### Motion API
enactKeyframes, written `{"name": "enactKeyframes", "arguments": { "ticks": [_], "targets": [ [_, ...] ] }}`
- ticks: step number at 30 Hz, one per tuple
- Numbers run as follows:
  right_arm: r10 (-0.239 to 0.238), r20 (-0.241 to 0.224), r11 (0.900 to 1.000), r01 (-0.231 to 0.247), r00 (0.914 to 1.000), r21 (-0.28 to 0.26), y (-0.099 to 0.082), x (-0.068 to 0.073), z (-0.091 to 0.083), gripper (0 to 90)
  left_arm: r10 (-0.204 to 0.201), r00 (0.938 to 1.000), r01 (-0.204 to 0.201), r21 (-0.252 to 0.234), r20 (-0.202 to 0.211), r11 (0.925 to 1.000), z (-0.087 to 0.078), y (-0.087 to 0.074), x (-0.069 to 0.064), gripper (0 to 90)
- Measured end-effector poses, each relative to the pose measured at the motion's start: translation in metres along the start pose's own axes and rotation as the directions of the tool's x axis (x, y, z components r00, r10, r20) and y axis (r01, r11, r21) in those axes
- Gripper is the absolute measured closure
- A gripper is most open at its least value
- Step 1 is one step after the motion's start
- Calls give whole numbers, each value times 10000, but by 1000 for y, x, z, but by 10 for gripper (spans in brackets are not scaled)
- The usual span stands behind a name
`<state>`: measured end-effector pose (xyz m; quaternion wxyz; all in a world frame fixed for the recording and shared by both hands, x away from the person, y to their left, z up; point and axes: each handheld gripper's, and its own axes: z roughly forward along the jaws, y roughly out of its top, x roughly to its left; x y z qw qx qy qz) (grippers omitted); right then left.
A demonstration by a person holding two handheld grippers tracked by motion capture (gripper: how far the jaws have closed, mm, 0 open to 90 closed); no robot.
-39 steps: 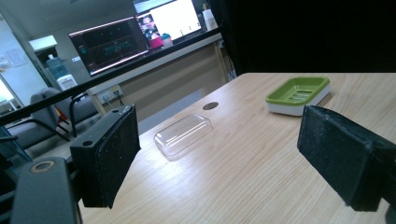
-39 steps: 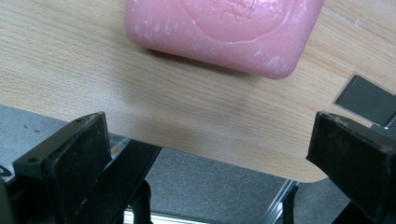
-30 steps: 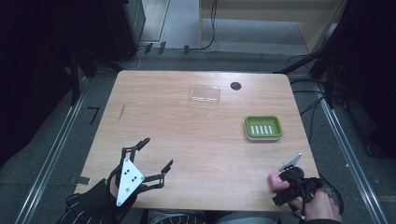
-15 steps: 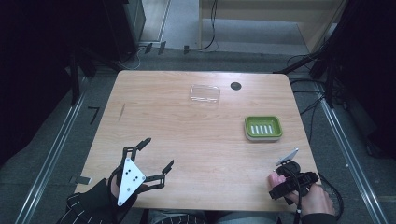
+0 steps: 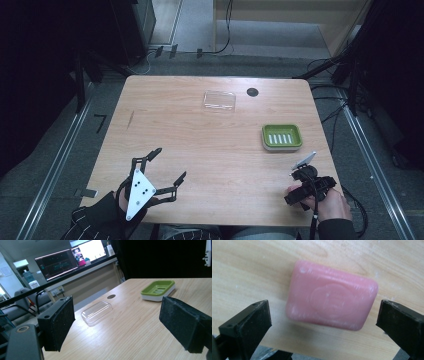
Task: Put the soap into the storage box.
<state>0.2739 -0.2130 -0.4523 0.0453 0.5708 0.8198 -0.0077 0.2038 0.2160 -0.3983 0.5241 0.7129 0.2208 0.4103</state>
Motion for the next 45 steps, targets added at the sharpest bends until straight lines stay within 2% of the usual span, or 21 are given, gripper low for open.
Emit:
{"name": "enactKeyframes", "arguments": {
  "ticks": [6, 7, 12, 20, 30, 45],
  "targets": [
    [250, -222, 9997, -251, 9994, -37, 8, -5, 3, 0, 6, 10000, -6, 5, -2, 10000, 0, 0, 0, 136],
    [423, -351, 9991, -425, 9985, -57, 11, -7, 4, 0, 19, 10000, -19, 21, -9, 10000, 0, 0, 0, 136],
    [533, -545, 9986, -530, 9971, 82, 16, -10, 10, 0, 4, 10000, -4, 8, 6, 10000, 0, 0, 0, 136],
    [825, -820, 9963, -804, 9932, 290, 18, -14, 18, 0, -12, 10000, 12, 0, 0, 10000, 0, 0, 0, 136],
    [854, -790, 9949, -807, 9932, 608, 18, -13, 24, 0, -16, 10000, 16, -8, 3, 10000, 0, 0, 0, 136],
    [931, -619, 9947, -901, 9937, 495, 16, -14, 23, 92, -34, 10000, 34, -14, -8, 10000, 0, 0, 0, 136]
  ]
}}
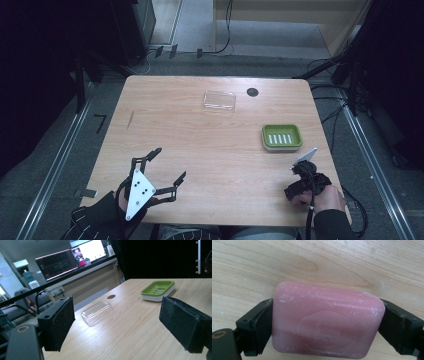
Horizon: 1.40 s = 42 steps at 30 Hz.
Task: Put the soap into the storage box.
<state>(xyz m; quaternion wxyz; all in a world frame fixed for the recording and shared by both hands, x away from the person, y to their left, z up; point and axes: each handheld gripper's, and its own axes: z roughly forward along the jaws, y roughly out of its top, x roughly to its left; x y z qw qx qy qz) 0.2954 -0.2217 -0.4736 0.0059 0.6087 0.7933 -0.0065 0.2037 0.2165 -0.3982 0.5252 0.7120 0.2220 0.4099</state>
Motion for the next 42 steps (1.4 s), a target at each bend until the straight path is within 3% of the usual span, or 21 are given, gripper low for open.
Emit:
{"name": "enactKeyframes", "arguments": {
  "ticks": [22, 33, 42],
  "targets": [
    [345, -246, 9989, -338, 9991, 312, -2, -2, 3, 125, -1, 10000, 1, -7, -21, 10000, 0, 0, 0, 136],
    [-278, -250, 9982, 291, 9993, 530, 0, 0, 3, 133, 0, 10000, 0, -7, -22, 10000, -1, 0, 0, 136],
    [-460, -140, 9977, 467, 9988, 488, -1, -2, -2, 135, 12, 10000, -12, -12, -15, 10000, -1, 0, 0, 136]
  ]
}}
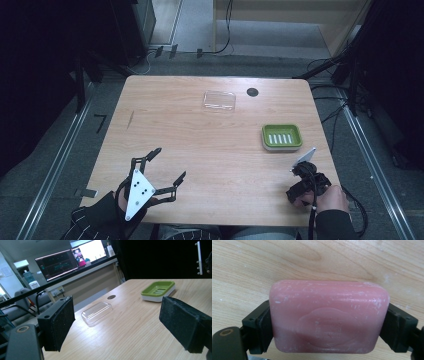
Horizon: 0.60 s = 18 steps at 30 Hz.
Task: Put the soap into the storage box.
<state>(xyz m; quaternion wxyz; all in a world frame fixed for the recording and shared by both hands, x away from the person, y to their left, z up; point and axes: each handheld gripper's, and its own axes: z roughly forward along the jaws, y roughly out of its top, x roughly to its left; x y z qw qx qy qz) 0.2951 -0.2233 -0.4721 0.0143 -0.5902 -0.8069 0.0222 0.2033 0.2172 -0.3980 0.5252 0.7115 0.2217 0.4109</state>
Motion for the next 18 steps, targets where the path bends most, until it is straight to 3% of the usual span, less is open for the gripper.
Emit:
{"name": "enactKeyframes", "arguments": {
  "ticks": [18],
  "targets": [
    [-429, 328, 9991, 431, 9985, -58, 6, 3, -7, 136, 37, 10000, -37, -1, 51, 10000, 1, 0, -1, 136]
  ]
}}
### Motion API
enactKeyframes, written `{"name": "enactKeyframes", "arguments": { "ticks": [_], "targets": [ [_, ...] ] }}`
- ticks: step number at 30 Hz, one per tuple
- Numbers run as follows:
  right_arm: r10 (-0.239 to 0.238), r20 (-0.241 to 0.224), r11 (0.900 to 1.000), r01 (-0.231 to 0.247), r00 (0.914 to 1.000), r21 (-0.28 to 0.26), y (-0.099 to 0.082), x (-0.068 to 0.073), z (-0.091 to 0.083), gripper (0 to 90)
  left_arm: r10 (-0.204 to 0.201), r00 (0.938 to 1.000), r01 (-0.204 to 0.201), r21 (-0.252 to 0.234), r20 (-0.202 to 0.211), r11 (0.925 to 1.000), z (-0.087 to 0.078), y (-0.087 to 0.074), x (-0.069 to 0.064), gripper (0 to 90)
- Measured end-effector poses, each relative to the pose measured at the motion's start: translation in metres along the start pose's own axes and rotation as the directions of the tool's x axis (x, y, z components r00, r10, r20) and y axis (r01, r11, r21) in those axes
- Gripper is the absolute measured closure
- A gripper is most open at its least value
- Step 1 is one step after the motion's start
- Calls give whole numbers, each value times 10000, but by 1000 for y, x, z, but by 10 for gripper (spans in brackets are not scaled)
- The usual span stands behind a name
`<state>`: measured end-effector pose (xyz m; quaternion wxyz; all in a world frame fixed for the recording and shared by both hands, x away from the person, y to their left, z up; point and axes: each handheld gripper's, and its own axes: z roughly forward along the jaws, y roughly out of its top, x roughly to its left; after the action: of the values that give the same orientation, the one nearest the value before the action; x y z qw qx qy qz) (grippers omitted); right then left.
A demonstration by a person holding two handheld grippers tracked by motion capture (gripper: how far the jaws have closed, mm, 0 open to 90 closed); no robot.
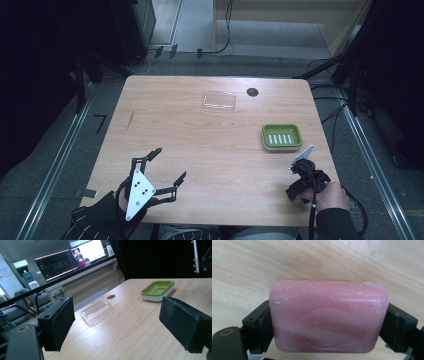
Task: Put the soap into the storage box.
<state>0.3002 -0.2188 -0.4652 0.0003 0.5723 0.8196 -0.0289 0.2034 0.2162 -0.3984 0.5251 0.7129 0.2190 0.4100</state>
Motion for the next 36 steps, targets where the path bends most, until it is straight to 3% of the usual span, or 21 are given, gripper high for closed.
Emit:
{"name": "enactKeyframes", "arguments": {
  "ticks": [36],
  "targets": [
    [-371, 260, 9991, 376, 9990, -191, 31, -4, -12, 136, -20, 10000, 20, -2, 7, 10000, 0, 0, 0, 136]
  ]
}}
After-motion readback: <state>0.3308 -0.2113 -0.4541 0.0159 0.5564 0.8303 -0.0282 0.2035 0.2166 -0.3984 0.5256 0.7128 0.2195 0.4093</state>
